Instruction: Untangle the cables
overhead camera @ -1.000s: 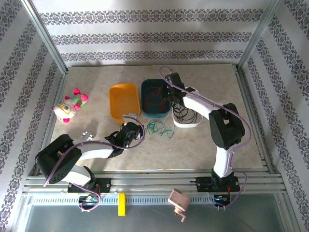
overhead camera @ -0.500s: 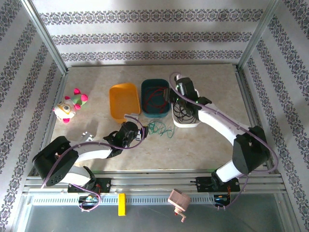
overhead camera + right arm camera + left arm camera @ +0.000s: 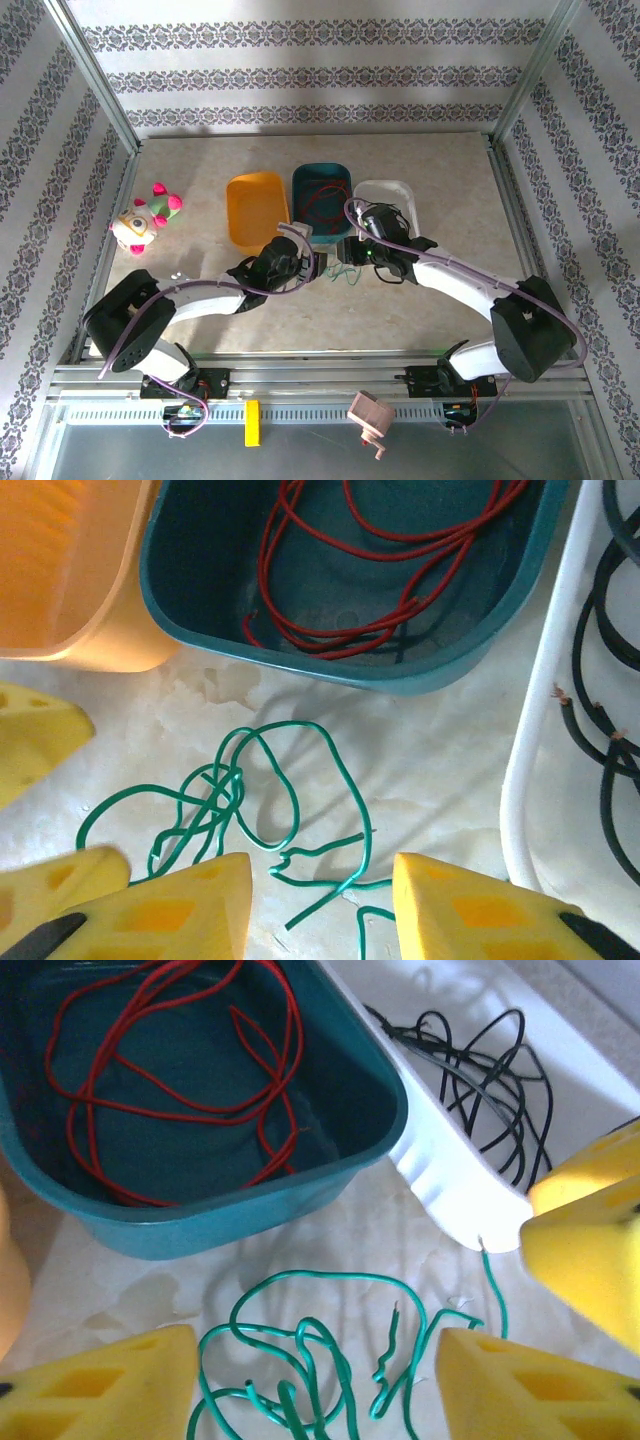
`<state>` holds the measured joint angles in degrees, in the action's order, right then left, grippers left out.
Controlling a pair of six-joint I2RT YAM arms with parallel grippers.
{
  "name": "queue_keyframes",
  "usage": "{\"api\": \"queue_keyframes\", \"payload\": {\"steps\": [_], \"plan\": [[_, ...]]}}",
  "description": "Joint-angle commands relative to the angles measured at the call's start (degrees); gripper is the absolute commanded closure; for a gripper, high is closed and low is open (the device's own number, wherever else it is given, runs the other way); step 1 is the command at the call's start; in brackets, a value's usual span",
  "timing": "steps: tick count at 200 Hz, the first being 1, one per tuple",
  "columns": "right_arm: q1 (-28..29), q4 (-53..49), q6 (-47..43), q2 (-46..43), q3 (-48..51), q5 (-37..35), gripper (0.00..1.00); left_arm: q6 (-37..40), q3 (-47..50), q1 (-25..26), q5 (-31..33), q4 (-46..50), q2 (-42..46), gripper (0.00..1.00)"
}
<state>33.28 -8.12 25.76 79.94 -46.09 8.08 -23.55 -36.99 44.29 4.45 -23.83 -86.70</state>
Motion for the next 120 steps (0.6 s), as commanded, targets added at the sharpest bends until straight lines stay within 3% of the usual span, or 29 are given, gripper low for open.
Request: {"api": "queue_keyframes", "payload": {"steps": [1,79,120], "plan": [[1.05,0.69,0.38,-1.81,0.65,0.84,0.58,-2.15,-0.53,0.01,-1.17,-0.56,-1.23,0.48],[1.43,0.54,-0.09,-1.24,0.65,1.05,0.57,-4.6,0.0,-0.88,-1.1,-0.05,-2.16,0.95],[1.65,0.81,0.37,0.61,-0.05,2.81,0.56,-4.05,0.34,-0.96,-1.55,-0.29,-0.69,1.0]]}}
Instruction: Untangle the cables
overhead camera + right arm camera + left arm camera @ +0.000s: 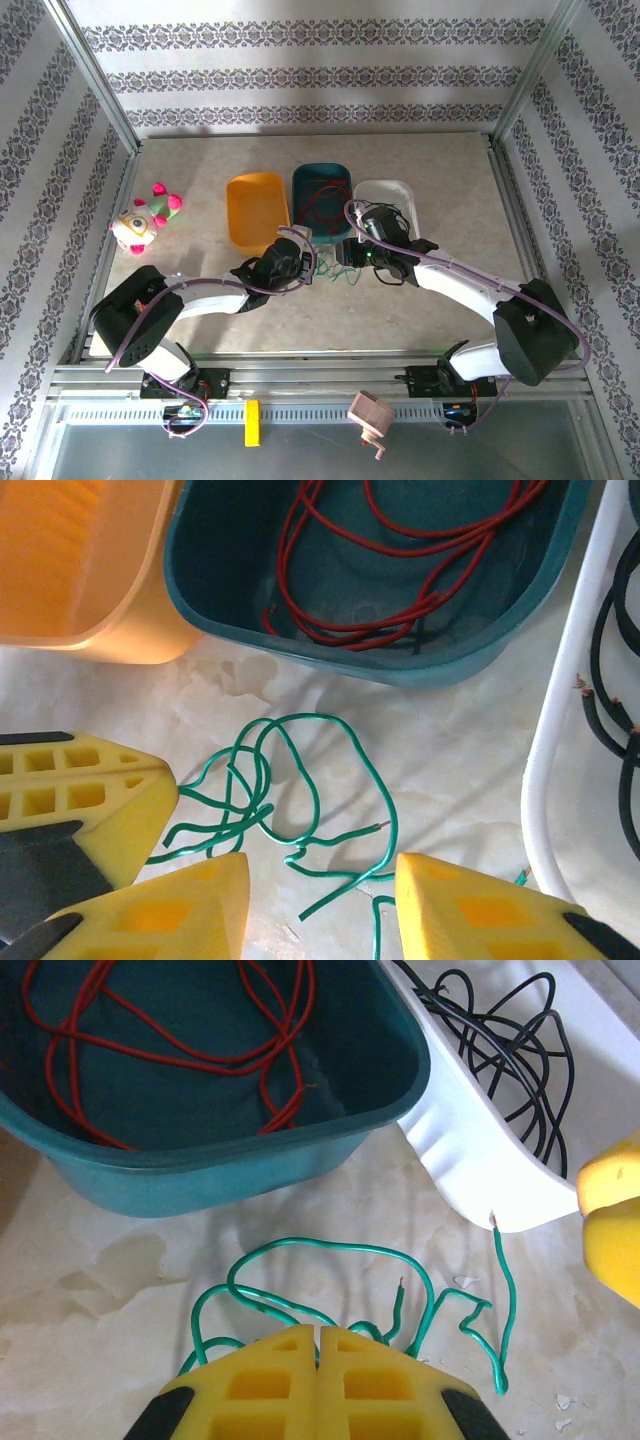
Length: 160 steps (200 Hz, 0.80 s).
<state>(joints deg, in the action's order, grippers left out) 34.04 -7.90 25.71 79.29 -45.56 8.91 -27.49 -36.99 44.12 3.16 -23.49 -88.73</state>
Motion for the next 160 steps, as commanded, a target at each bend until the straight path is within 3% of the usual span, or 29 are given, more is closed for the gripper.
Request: {"api": "queue_keyframes", "payload": {"steps": [1,97,160], "plan": [[0.91,0.6,0.4,1.33,-0.58,2.03,0.56,-0.07,0.39,-0.79,-0.26,-0.62,1.44,1.0],[1.75,0.84,2.15,8.93,-3.72,3.81,0.54,6.13,1.43,-2.23,-6.41,8.92,14.28,1.0],[2.65,5.9,2.93,9.98,-3.57,10.08,0.53,5.88,2.98,-3.51,-7.84,10.6,14.14,1.0]]}}
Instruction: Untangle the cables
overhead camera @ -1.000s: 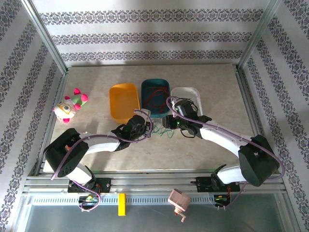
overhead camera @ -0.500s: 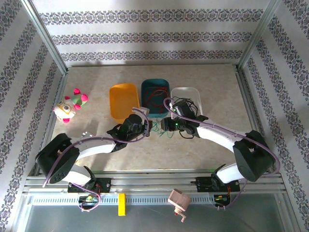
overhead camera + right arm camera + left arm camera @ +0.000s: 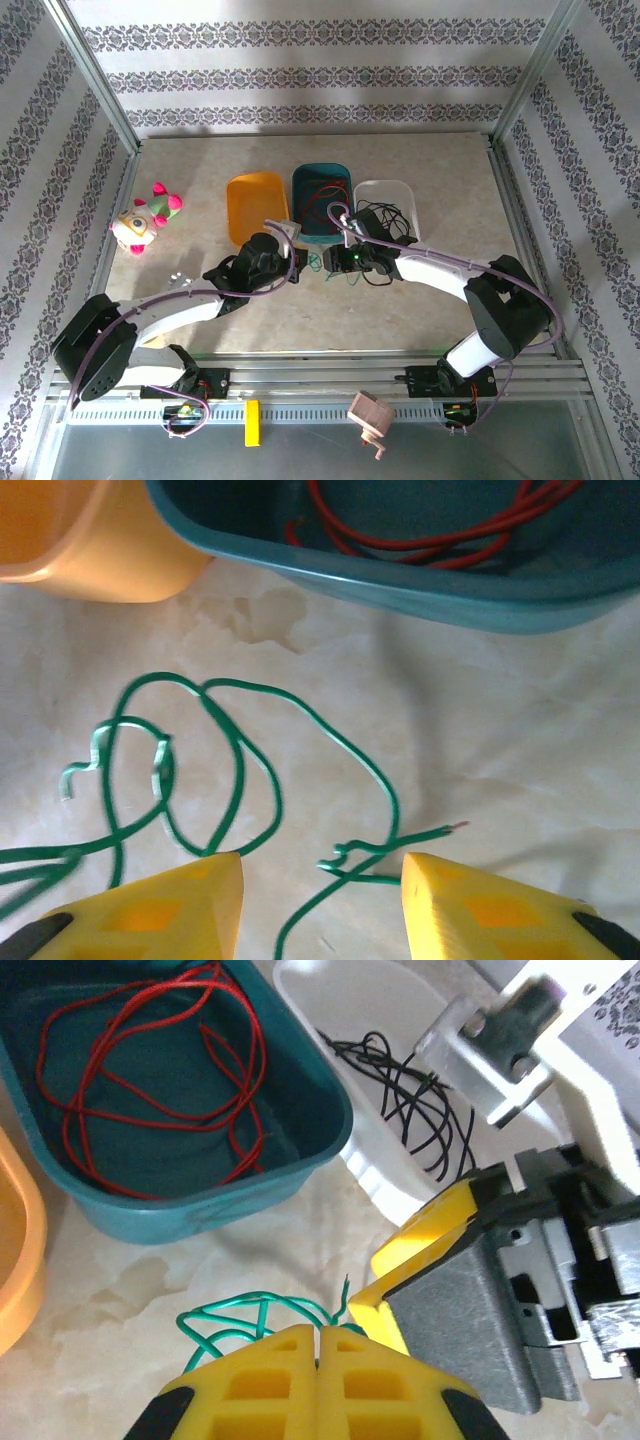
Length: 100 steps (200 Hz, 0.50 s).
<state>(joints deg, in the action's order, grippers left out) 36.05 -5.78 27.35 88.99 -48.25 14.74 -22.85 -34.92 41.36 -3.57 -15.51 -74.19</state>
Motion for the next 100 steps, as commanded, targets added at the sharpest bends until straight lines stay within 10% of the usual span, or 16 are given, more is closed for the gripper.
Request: {"api": "queue_keyframes", "payload": {"steps": [1,100], "plan": [[0.66,3.86,1.3,0.34,-0.88,4.46,0.53,1.24,0.95,-0.76,-1.05,2.65,-0.5,1.0],[1.7,4.2,1.75,12.65,-5.22,14.16,0.54,1.93,4.02,-0.76,-0.69,2.24,-2.68,1.0]]}}
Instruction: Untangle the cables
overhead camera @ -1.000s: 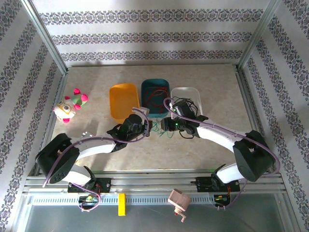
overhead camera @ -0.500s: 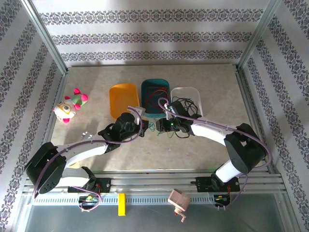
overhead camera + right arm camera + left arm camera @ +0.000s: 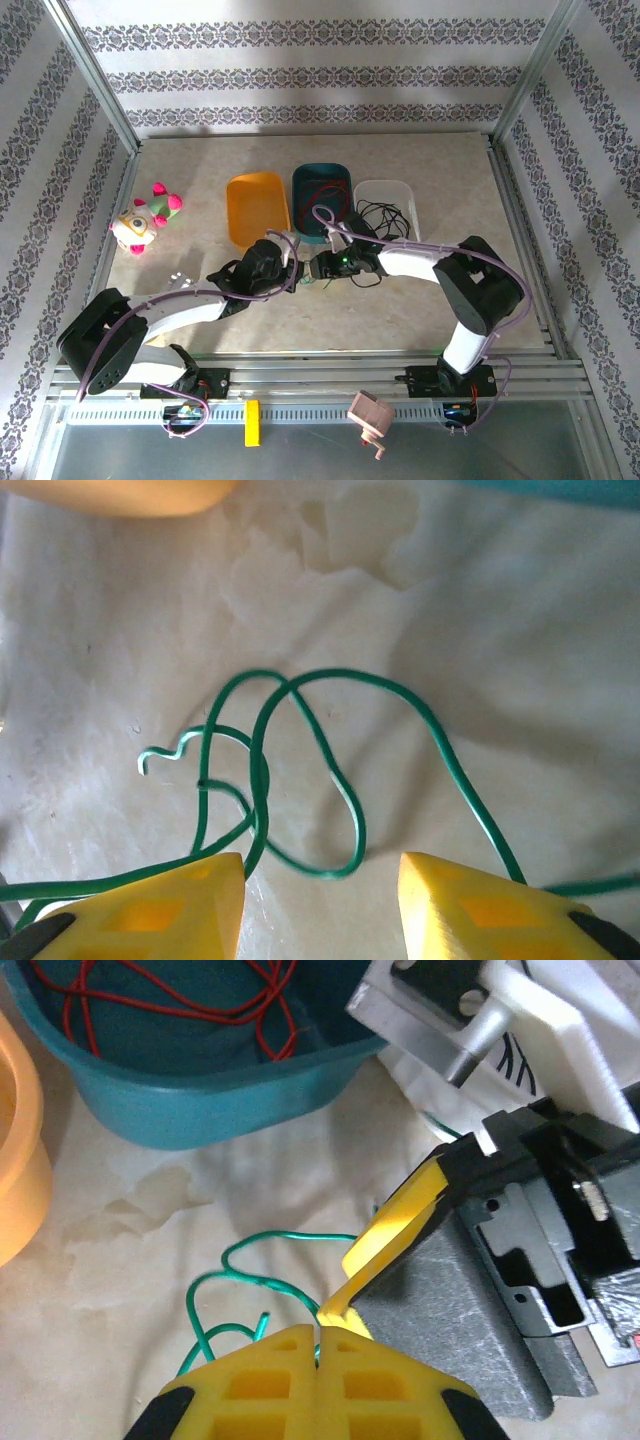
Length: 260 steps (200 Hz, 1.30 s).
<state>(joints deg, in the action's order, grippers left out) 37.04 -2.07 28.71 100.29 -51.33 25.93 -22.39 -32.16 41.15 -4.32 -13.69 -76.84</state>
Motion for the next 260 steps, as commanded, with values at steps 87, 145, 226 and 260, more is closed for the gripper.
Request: {"api": "queue_keyframes", "payload": {"steps": [87,145,226,260], "plan": [[2.16,-0.65,-1.28,1.51,-4.2,2.57,0.54,1.12,4.46,-0.54,1.84,1.22,-0.37,1.0],[3.6,-3.31,-2.19,5.1,-7.63,-2.42,0.58,1.04,5.18,-0.55,2.29,1.73,0.34,1.0],[3.57,-7.51,-1.73,3.93,-4.53,-13.55,0.99,-2.62,6.23,-1.25,8.96,1.74,14.84,1.0],[2.64,-7.23,-0.98,2.43,-1.18,-14.64,1.0,-7.7,6.15,-8.14,2.08,0.25,25.23,1.0]]}}
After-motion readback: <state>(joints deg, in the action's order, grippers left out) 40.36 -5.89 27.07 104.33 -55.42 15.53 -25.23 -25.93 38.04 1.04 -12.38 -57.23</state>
